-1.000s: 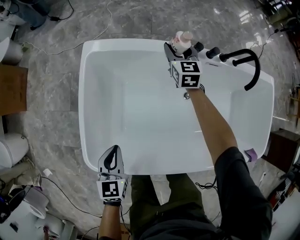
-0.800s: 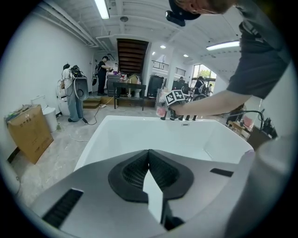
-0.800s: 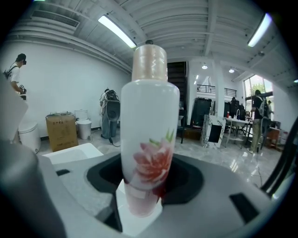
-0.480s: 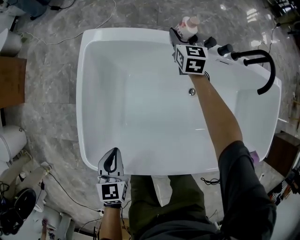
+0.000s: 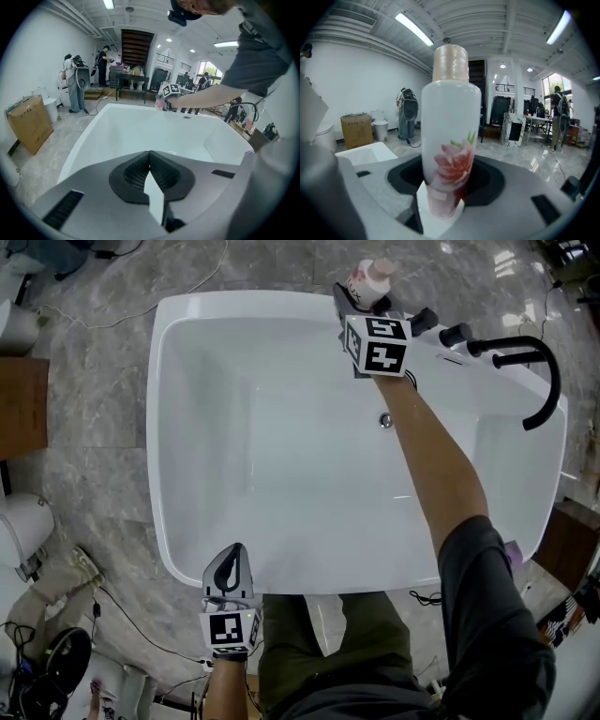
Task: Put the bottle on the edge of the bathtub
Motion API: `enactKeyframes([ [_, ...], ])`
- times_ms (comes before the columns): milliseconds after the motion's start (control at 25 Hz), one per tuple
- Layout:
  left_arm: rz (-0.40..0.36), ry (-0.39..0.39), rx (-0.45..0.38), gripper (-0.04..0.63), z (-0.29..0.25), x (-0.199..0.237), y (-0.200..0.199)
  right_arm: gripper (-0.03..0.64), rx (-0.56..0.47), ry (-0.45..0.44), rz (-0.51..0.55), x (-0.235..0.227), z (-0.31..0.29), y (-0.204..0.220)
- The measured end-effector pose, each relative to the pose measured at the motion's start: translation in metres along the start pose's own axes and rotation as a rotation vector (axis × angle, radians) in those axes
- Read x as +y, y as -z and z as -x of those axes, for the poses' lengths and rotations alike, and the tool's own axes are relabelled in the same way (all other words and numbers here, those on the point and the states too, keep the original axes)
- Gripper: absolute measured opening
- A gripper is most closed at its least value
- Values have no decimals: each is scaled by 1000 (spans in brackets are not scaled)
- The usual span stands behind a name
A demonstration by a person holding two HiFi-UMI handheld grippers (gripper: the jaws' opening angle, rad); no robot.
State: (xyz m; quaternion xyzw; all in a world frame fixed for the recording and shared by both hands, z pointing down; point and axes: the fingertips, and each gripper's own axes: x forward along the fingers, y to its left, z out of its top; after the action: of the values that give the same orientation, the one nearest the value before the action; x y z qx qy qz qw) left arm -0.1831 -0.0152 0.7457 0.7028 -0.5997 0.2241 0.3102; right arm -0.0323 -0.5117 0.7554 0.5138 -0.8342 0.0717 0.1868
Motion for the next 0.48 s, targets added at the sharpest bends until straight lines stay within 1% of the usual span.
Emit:
enactKeyframes([
  [240,6,-3,22,3,1,3,13,232,4,10,-4,4,-7,4],
  [360,23,-10,28,3,2,5,21,232,4,11,-7,6,-11,5],
  [480,18,-8,31,3,2,6,22,232,8,14,-16,6,-14,7],
])
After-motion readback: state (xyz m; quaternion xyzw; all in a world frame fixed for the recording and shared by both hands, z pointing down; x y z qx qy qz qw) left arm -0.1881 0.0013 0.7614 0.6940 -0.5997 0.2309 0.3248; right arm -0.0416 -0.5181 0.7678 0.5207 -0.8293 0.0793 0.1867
